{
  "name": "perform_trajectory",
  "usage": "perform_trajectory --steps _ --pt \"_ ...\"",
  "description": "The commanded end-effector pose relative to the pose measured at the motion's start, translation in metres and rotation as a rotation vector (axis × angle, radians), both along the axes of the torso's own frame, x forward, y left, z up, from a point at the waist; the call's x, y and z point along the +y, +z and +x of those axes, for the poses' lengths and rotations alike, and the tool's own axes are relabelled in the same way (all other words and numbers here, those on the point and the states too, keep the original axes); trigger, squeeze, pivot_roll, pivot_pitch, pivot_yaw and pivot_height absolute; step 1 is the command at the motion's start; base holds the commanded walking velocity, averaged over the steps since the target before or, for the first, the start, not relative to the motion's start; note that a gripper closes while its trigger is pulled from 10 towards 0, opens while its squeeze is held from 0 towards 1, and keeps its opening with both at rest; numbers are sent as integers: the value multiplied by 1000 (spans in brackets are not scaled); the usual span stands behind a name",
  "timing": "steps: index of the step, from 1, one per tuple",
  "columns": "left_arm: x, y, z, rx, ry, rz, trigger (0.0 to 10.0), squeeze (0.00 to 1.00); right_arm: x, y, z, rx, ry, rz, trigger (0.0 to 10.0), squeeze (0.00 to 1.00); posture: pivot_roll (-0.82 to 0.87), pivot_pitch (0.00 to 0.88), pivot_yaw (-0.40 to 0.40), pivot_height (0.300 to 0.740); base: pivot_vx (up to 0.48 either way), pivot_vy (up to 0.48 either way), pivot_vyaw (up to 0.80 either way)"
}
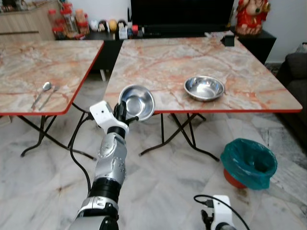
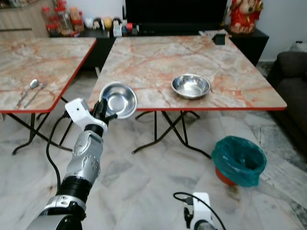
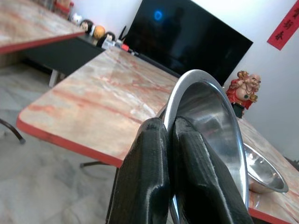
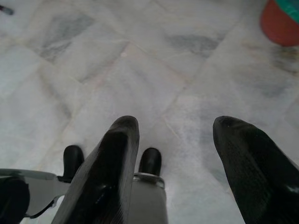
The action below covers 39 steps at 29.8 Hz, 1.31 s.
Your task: Setting the table
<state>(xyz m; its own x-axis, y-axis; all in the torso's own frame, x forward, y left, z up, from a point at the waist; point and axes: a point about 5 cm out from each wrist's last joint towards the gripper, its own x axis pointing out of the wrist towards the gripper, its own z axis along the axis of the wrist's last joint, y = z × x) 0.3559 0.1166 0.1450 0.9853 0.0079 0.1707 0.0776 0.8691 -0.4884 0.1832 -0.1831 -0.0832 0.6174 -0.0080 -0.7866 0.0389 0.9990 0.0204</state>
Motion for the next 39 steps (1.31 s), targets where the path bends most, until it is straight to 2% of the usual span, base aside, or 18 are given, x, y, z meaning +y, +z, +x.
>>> perform_trajectory --steps 1,11,19,39 --pt "1 9 1 -37 -4 34 10000 0 0 1 3 -9 1 1 10000 0 12 10 27 740 420 0 0" --pt "-6 13 2 -56 -40 47 10000 0 0 1 1 -9 -7 0 10000 0 7 0 43 740 474 0 0" --pt "-9 16 2 -73 -69 67 10000 0 6 0 2 -10 -6 11 10000 0 12 0 48 740 480 0 0" --pt "-10 19 2 -71 -74 45 10000 0 6 0 2 -10 -26 16 10000 0 19 0 58 740 477 0 0"
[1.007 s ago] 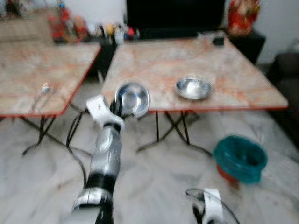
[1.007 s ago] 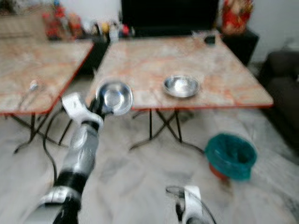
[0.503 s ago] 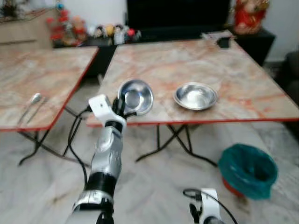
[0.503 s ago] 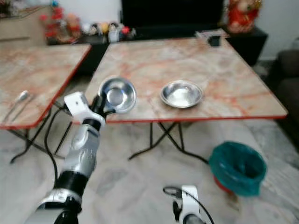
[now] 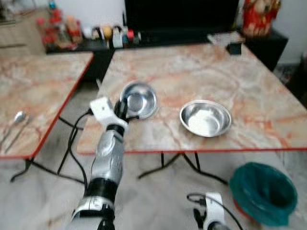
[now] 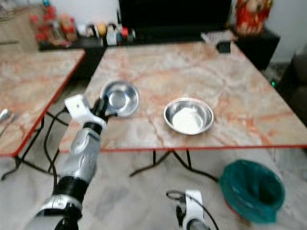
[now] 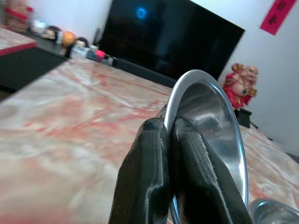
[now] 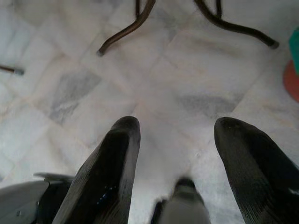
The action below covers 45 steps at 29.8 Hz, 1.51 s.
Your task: Setting the table
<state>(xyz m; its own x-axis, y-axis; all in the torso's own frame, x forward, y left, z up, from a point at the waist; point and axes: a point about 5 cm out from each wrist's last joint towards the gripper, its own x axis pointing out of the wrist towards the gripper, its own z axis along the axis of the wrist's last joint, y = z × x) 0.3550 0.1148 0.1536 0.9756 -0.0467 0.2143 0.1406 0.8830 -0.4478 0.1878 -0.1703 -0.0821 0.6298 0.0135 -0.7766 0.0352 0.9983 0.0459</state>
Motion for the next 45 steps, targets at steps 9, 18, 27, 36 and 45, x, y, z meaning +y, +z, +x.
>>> perform_trajectory --steps 9,18,27,36,45 --pt "-2 10 4 -23 -7 -1 10000 0 -7 0 -1 3 -29 -7 10000 0 19 0 51 740 125 0 0" --pt "-3 9 2 -19 0 -12 10000 0 -8 1 1 1 -25 -10 10000 0 22 0 44 740 0 0 0" --pt "-1 10 2 -21 6 -6 10000 0 -8 1 1 3 -23 -8 10000 0 21 0 47 740 0 -167 0" --pt "1 10 3 -22 15 -5 10000 0 -6 0 0 6 -12 -11 10000 0 23 0 50 740 0 -351 0" --pt "2 10 3 -22 21 -7 10000 0 -6 1 1 7 -11 -10 10000 0 25 0 45 740 0 -385 0"
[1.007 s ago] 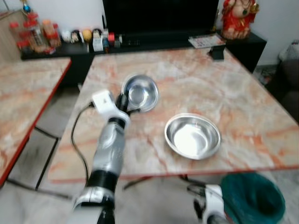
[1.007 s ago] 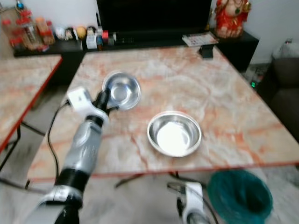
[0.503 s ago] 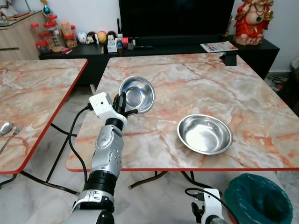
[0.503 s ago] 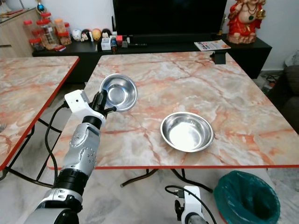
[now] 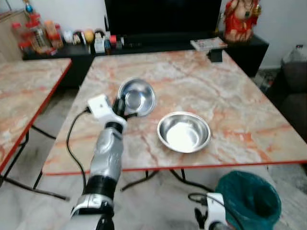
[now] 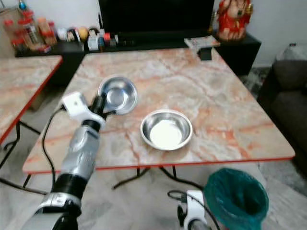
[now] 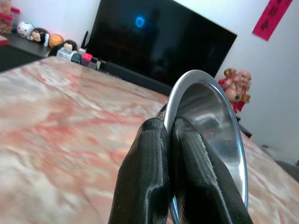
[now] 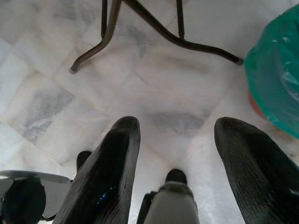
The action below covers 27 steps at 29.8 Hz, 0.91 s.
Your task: Setting the table
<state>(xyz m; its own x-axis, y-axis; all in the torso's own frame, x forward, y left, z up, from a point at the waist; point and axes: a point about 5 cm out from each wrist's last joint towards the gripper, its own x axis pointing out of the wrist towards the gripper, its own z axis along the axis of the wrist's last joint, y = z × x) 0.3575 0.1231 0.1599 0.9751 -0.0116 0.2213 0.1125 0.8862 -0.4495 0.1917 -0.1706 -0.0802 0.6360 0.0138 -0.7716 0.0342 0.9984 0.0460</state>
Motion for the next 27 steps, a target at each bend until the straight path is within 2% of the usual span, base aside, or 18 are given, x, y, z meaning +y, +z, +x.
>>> perform_trajectory --steps 1,8,11,13,18,19,27 --pt "-6 4 0 -14 -14 -4 10000 0 -6 -1 -3 15 -10 -10 10000 0 25 0 46 740 0 -379 0" --pt "-5 3 0 -10 -16 -3 10000 0 -5 -1 -3 15 -8 -9 10000 0 26 0 46 740 0 -313 0" --pt "-6 0 0 10 -36 -5 10000 0 -4 -1 -3 16 -9 -8 10000 0 27 0 48 740 0 0 0" --pt "-9 -3 0 43 -73 -69 10000 0 -4 -1 -3 17 -9 -7 10000 0 27 0 48 740 0 0 0" --pt "-16 -9 1 102 -146 -125 10000 0 -3 -2 -3 18 -8 -6 10000 0 28 0 50 740 0 0 0" --pt "-19 -10 1 121 -159 -182 10000 0 -3 -2 -3 18 -7 -6 10000 0 28 0 50 740 0 0 0" --pt "-21 -10 3 173 -125 -302 10000 0 -1 -2 -4 19 -10 -2 10000 0 29 0 62 740 0 0 0"
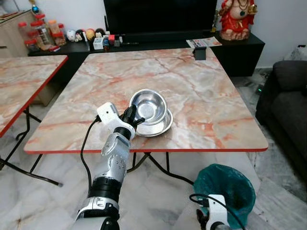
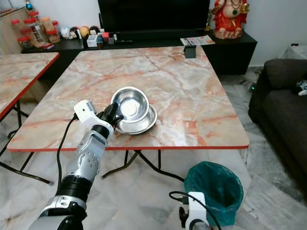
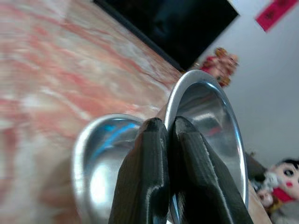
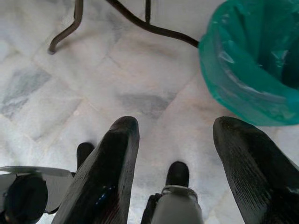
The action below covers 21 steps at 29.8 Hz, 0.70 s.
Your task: Setting the table
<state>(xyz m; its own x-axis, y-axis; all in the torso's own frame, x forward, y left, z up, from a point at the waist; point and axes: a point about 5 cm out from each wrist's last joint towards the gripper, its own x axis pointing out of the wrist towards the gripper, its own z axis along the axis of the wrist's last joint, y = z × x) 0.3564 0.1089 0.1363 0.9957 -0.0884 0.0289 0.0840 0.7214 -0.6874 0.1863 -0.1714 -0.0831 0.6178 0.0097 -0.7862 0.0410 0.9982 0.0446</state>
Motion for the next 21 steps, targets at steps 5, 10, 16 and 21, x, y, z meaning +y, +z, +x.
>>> perform_trajectory --steps 5,10,16,21 --pt "-16 11 8 91 -18 -241 10000 0 3 -1 -1 2 -4 5 10000 0 28 0 71 740 0 0 0" --pt "-20 12 10 103 -40 -248 10000 0 4 -1 -1 3 -7 6 10000 0 26 0 76 740 0 0 0" --pt "-27 15 14 106 -92 -114 10000 0 6 -1 -1 2 -10 8 10000 0 17 0 87 740 0 0 0" --pt "-27 15 14 100 -94 -85 10000 0 5 -1 -1 1 -12 7 10000 0 15 0 87 740 111 0 0"
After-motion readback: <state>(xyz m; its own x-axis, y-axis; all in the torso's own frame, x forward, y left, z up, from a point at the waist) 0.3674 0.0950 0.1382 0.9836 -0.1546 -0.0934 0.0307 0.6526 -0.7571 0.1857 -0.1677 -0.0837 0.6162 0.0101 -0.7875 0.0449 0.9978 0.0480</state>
